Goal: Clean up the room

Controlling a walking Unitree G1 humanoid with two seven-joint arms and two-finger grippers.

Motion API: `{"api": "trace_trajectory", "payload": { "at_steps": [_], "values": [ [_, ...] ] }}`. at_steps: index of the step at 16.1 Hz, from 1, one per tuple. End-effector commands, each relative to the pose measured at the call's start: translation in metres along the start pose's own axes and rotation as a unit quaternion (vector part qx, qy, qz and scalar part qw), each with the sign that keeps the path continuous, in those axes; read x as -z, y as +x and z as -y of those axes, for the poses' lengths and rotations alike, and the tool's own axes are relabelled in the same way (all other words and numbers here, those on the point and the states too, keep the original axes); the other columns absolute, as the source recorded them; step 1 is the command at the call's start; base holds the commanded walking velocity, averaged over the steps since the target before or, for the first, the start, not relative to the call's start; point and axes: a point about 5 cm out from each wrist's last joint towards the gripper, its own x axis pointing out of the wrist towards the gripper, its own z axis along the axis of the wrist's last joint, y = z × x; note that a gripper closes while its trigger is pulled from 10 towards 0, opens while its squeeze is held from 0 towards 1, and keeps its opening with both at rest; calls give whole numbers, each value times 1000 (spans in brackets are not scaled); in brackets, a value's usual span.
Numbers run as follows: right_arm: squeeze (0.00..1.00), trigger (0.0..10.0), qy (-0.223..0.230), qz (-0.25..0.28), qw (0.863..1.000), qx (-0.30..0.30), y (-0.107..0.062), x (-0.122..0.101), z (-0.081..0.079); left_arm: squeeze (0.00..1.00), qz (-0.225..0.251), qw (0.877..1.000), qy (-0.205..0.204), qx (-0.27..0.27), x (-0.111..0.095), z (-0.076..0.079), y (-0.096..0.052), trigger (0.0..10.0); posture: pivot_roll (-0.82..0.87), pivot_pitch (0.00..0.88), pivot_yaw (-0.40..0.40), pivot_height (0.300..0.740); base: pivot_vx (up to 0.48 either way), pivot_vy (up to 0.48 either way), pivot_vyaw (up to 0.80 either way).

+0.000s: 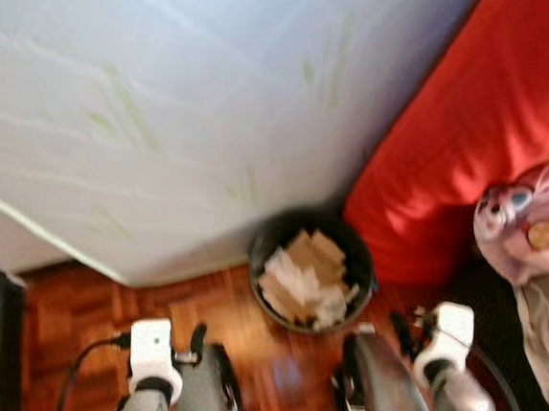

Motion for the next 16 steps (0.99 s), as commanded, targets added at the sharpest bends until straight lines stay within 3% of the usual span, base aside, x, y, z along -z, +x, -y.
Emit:
{"api": "trace_trajectory", "payload": {
  "at_steps": [1, 3, 7, 12, 16],
  "values": [
    [0, 10000, 0, -22, 1000, 11, -6, 13, 4, 0, -35, 999, 12, 2, 20, -3, -6, 10000, 7, 97, -2, 658, 0, 0, 0],
    [0, 10000, -17, -64, 998, 4, -8, 25, -3, 0, -90, 996, 15, 3, 42, -4, 2, 10000, -17, 0, 14, 688, 0, 0, 0],
    [0, 10000, -16, -76, 997, 14, -3, 20, -2, 0, -130, 991, 2, -11, 51, -3, 12, 10000, -28, 0, 7, 738, 0, 0, 0],
    [0, 10000, -36, -96, 994, 32, -1, 15, 9, 0, -155, 988, -21, -19, 54, 8, 19, 10000, -44, 0, -31, 740, 0, 0, 0],
    [0, 10000, -26, -123, 990, 61, -10, 23, 29, 0, -198, 979, -40, -31, 69, 12, 11, 10000, -77, 0, -36, 740, 0, 0, 0]
  ]
}}
